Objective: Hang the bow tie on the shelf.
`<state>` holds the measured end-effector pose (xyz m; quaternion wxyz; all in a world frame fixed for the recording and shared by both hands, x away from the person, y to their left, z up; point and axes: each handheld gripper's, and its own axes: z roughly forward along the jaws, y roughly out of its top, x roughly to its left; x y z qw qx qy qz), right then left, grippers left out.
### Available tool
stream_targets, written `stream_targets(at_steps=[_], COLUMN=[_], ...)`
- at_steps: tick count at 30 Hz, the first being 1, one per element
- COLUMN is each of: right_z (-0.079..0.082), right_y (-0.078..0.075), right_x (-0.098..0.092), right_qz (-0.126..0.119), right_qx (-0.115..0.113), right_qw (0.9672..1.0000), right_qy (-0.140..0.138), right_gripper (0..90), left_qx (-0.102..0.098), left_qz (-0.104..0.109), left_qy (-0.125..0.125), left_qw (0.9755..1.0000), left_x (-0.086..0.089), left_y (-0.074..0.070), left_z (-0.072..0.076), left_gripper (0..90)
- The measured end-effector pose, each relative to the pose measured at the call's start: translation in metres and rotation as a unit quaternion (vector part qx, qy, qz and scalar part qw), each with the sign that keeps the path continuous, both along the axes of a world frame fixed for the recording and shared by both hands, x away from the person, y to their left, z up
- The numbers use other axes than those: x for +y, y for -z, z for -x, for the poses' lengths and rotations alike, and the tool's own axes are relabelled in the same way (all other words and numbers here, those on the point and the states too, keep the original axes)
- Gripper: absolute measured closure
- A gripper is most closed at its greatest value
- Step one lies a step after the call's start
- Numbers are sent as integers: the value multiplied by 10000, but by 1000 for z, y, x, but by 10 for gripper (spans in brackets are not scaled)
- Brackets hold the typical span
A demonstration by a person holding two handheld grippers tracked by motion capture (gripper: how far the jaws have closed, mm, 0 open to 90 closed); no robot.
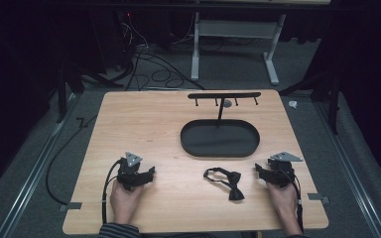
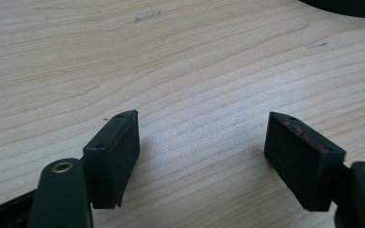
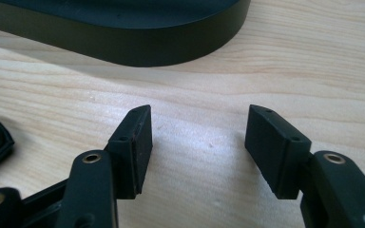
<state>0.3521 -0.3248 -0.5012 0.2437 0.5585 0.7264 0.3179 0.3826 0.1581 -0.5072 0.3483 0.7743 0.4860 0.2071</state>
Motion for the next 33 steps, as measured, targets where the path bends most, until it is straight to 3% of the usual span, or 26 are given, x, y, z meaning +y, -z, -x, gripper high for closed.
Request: stream_targets(at_steps=[6, 14, 26, 33], right_z=[6, 15, 18, 16], right_y=[-4, -11, -22, -20], right_x=[-4, -1, 16, 28], right_qz=[-226, -481, -646, -689], right_qx=[64, -10, -106, -57], right_qw=[9997, 9985, 9960, 9939], right_qy=[-64, -252, -609, -861], right_gripper=[471, 504, 540, 554], left_qx=[0, 0, -4, -3], left_qz=[-3, -2, -8, -7], left_qy=[5, 4, 7, 6], left_qw=[10000, 10000, 10000, 10000], left_x=[0, 0, 0, 0], left_y=[0, 0, 0, 0], left_z=[0, 0, 0, 0], left_gripper=[280, 280, 280, 280])
